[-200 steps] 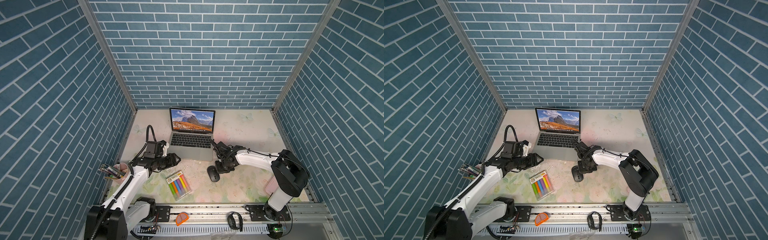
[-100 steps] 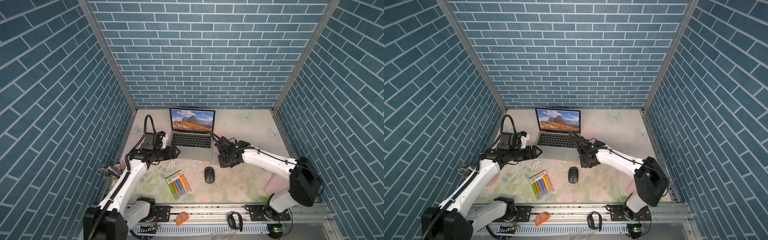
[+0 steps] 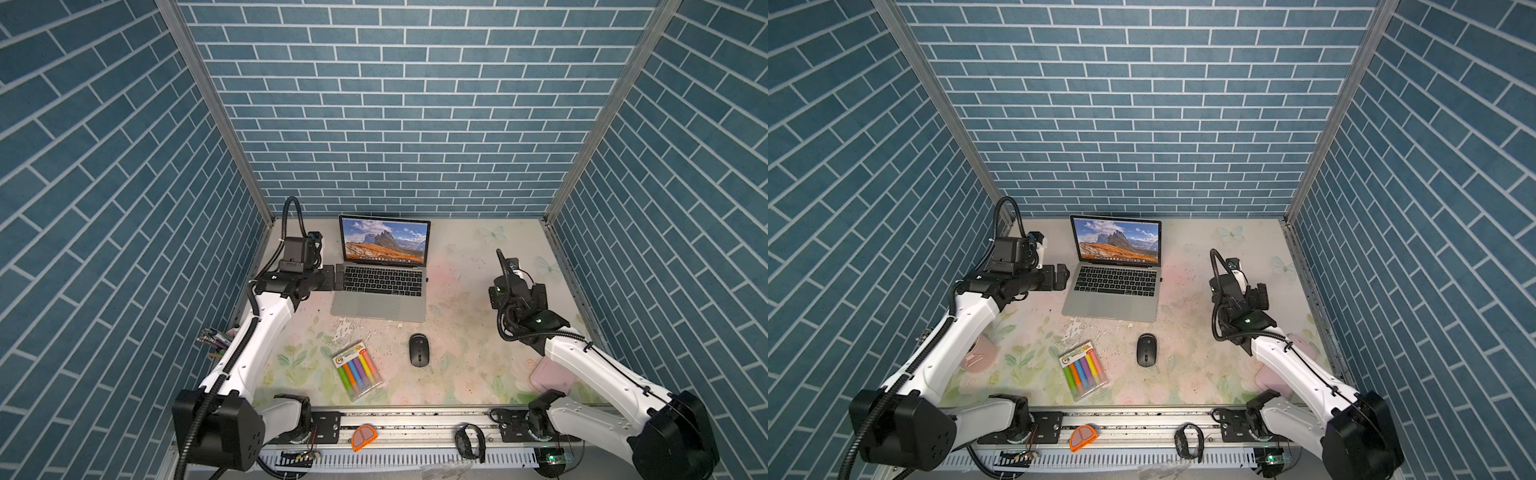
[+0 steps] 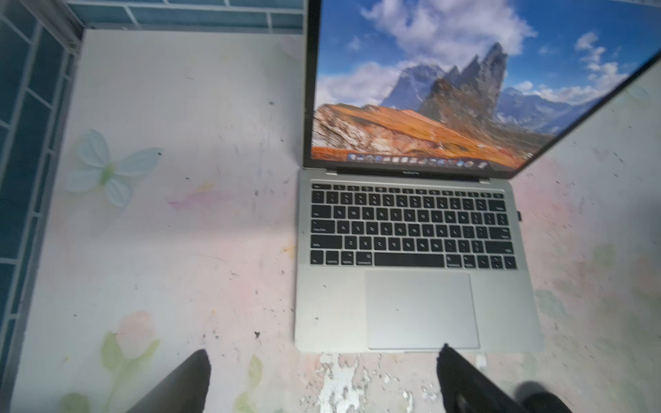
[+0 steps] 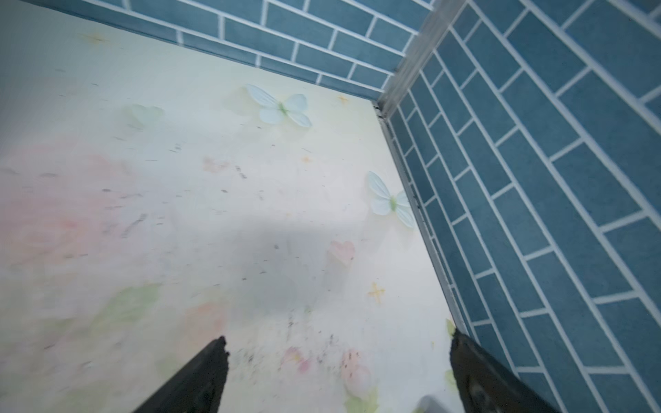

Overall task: Insert the wireless mouse receiver into the laptop
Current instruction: Reset both arms

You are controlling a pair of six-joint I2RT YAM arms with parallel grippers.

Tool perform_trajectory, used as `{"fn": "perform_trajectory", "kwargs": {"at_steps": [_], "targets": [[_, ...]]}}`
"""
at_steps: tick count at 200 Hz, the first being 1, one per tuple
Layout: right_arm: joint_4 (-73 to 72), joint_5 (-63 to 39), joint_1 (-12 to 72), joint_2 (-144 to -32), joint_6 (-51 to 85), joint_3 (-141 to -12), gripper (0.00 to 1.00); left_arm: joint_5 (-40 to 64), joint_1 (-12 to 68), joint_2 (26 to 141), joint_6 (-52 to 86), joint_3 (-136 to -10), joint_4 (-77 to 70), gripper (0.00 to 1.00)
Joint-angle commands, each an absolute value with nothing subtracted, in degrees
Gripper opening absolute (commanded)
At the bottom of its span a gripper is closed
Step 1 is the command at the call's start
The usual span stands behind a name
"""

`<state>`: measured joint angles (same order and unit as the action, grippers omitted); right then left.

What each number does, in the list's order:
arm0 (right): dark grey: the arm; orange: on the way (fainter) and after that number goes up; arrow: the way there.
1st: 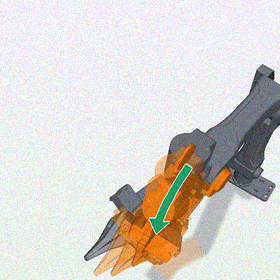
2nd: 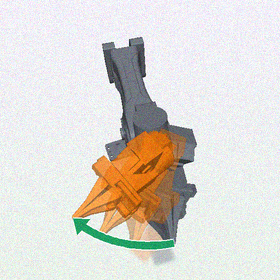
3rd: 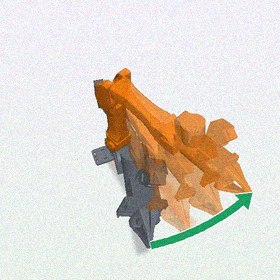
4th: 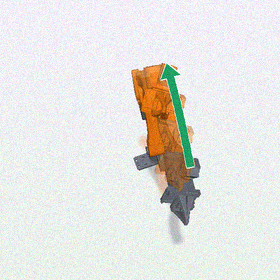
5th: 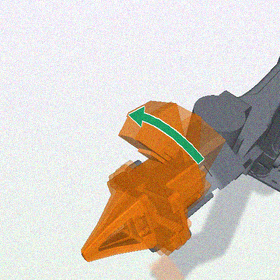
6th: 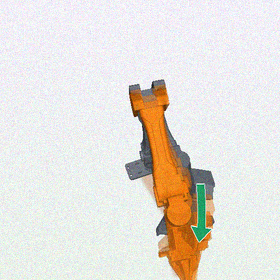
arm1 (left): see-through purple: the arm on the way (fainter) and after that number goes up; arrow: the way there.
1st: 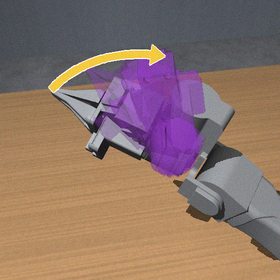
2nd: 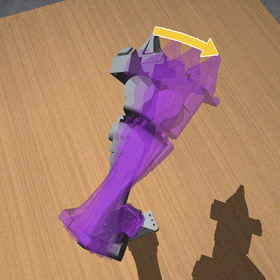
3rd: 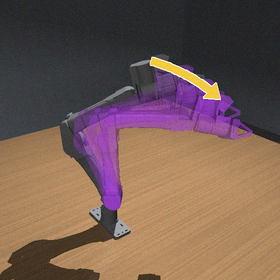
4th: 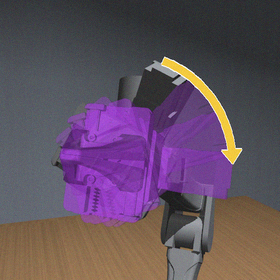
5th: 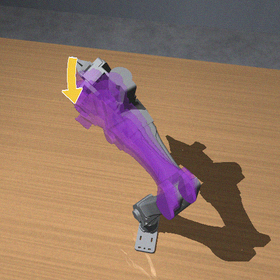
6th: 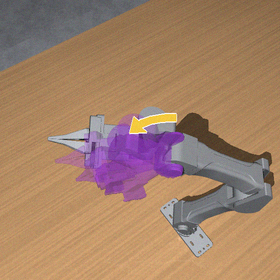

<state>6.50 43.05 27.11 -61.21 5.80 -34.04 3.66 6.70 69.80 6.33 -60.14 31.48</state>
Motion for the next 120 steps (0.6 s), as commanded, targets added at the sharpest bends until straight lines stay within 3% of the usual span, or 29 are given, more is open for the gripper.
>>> {"fn": "perform_trajectory", "kwargs": {"at_steps": [1, 45, 96, 120], "targets": [[-15.3, 43.6, 21.1, -61.7, 0.8, -27.0, 0.98, -4.2, 4.9, 68.4, 6.1, -53.4, 21.2, 0.99], [-34.2, 36.7, 9.6, -68.1, 4.4, -19.6, 0.98, -12.8, 4.9, 65.4, 1.8, -35.3, -3.7, 0.99], [-51.0, 26.9, 1.2, -79.4, 8.1, -17.7, 0.98, -15.3, 4.7, 71.9, 0.3, -27.4, -20.6, 0.99], [-49.9, 21.2, 0.5, -82.3, 6.8, -19.6, 0.98, -14.3, 4.7, 75.6, -0.4, -23.7, -33.8, 0.99]]}}
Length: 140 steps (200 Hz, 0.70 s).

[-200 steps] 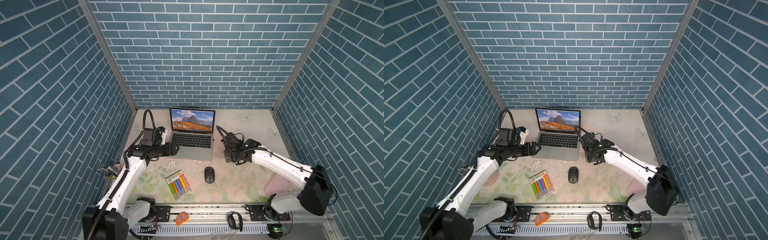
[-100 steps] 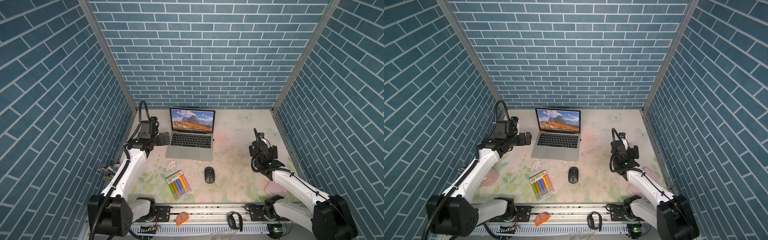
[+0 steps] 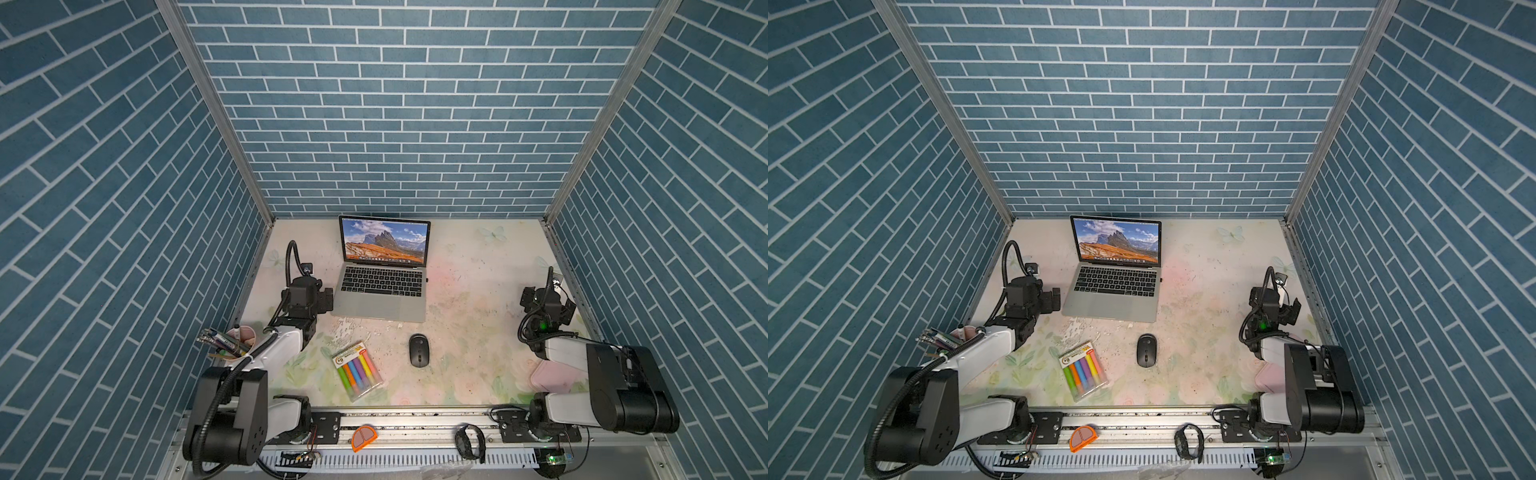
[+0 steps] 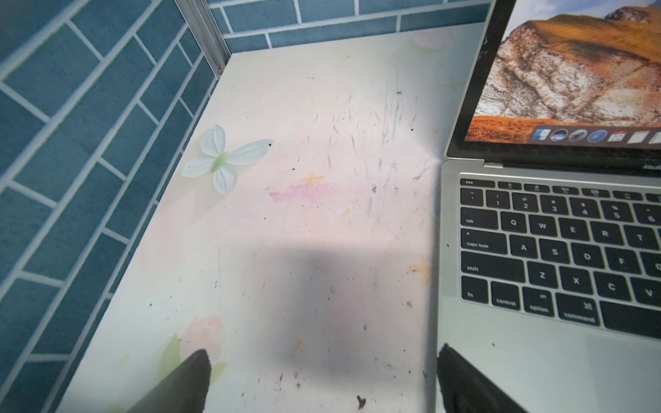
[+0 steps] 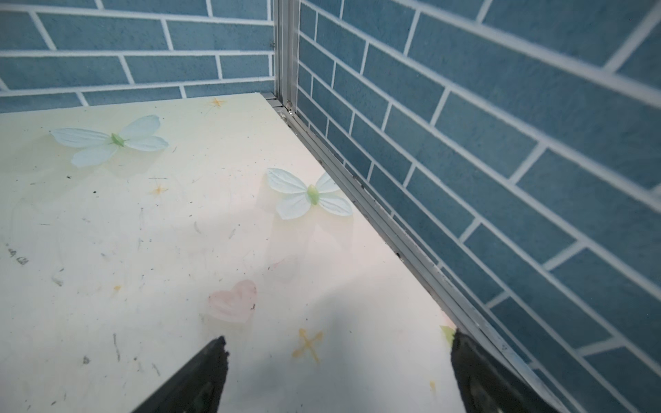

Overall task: Insert the wireless mouse receiver into the laptop
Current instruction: Reset both arms

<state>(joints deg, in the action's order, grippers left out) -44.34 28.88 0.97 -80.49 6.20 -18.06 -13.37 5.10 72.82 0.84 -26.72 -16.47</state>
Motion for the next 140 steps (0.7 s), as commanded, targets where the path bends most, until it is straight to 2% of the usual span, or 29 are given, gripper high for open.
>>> {"fn": "perform_trajectory", "kwargs": {"at_steps": [1, 26, 43, 57, 86, 140], "targets": [[-50.0, 21.0, 0.5, -82.4, 6.7, -19.6, 0.98, -14.1, 4.6, 75.7, -0.5, -23.6, -34.3, 0.99], [-51.6, 15.1, 0.4, -84.9, 4.5, -20.0, 0.97, -9.7, 4.4, 79.3, -4.6, -22.3, -42.2, 0.99], [-58.5, 14.6, 0.4, -88.8, 3.8, -18.6, 0.98, -8.4, 4.3, 83.3, -5.3, -21.0, -47.8, 0.99], [-56.3, 14.6, 0.3, -88.0, 4.3, -18.9, 0.99, -7.4, 4.3, 86.8, -6.0, -19.2, -54.6, 0.99], [-51.3, 15.6, 0.1, -88.0, 5.2, -21.4, 0.99, -5.3, 3.8, 86.1, -5.8, -22.5, -46.7, 0.99], [-51.7, 15.5, -0.1, -88.2, 5.1, -21.4, 0.99, -5.3, 3.4, 86.3, -5.3, -22.7, -46.8, 0.99]]}}
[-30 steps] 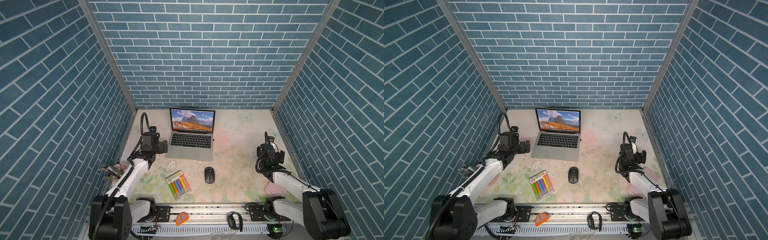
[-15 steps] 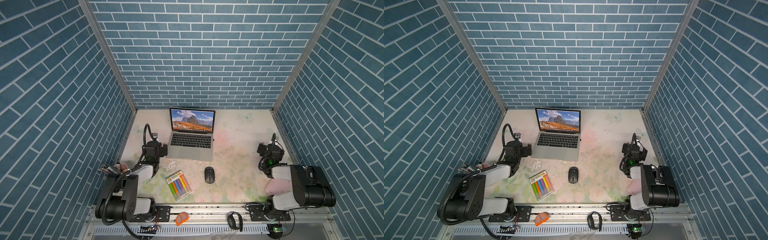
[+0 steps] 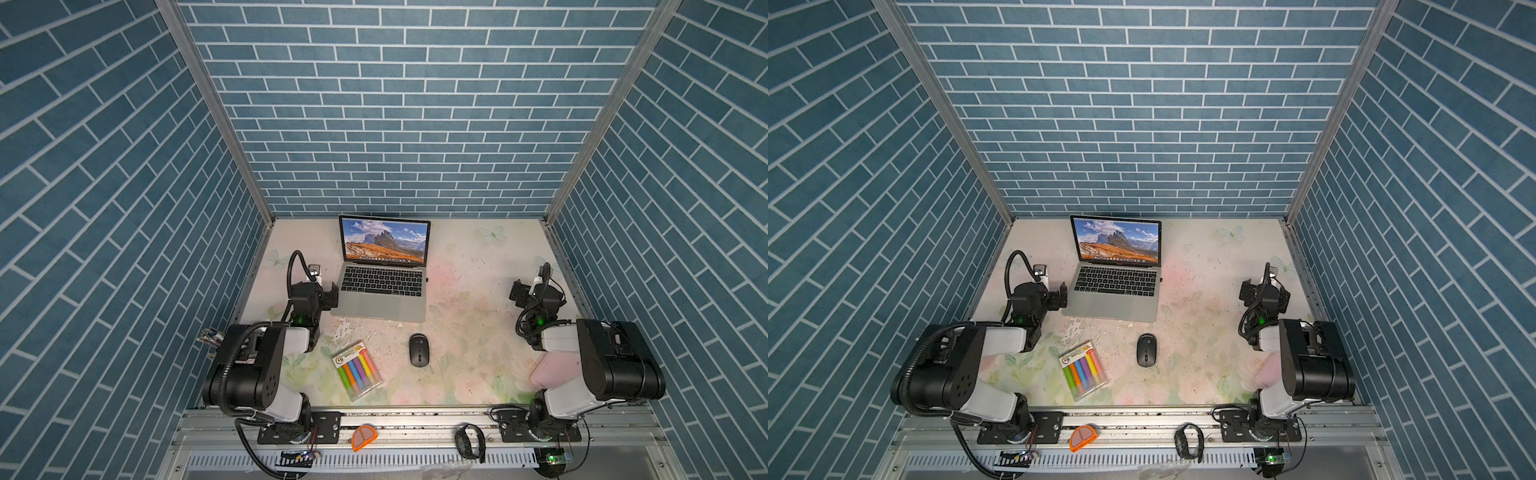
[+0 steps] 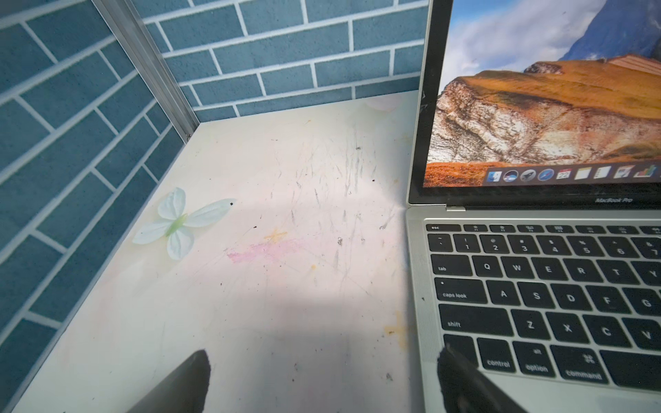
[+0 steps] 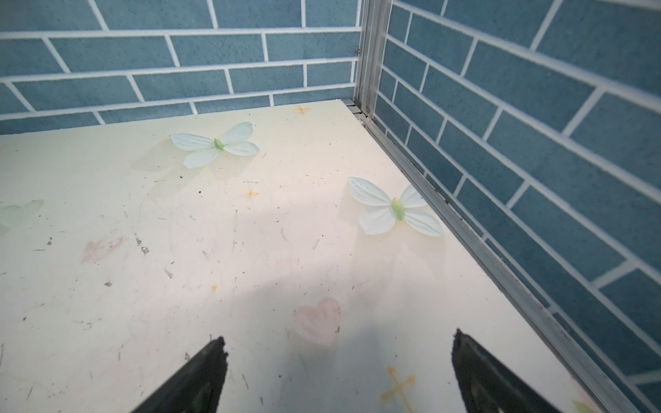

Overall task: Insert the wireless mouse receiver into the laptop
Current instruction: Reset both arms

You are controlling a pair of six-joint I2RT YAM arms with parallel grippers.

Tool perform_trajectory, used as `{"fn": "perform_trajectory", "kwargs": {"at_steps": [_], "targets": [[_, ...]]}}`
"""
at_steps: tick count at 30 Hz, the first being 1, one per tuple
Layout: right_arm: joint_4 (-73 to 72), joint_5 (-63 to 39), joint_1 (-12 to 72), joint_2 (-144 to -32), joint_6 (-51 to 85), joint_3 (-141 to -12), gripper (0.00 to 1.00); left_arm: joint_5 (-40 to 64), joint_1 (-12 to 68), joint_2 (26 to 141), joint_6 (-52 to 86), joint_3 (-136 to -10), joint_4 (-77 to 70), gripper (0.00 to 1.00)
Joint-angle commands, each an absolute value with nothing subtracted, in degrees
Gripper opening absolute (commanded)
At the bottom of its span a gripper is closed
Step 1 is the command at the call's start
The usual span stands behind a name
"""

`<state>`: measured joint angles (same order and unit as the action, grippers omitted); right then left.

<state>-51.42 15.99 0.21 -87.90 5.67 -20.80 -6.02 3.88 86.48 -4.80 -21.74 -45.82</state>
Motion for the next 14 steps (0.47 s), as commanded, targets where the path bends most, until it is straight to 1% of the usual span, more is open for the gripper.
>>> {"fn": "perform_trajectory", "kwargs": {"at_steps": [1, 14], "targets": [[-51.7, 15.5, -0.1, -88.2, 5.1, -21.4, 0.99, -5.3, 3.4, 86.3, -5.3, -22.7, -46.8, 0.99], [-51.5, 15.1, -0.1, -88.2, 5.1, -21.5, 0.99, -5.3, 3.4, 86.5, -5.2, -22.6, -47.0, 0.99]]}}
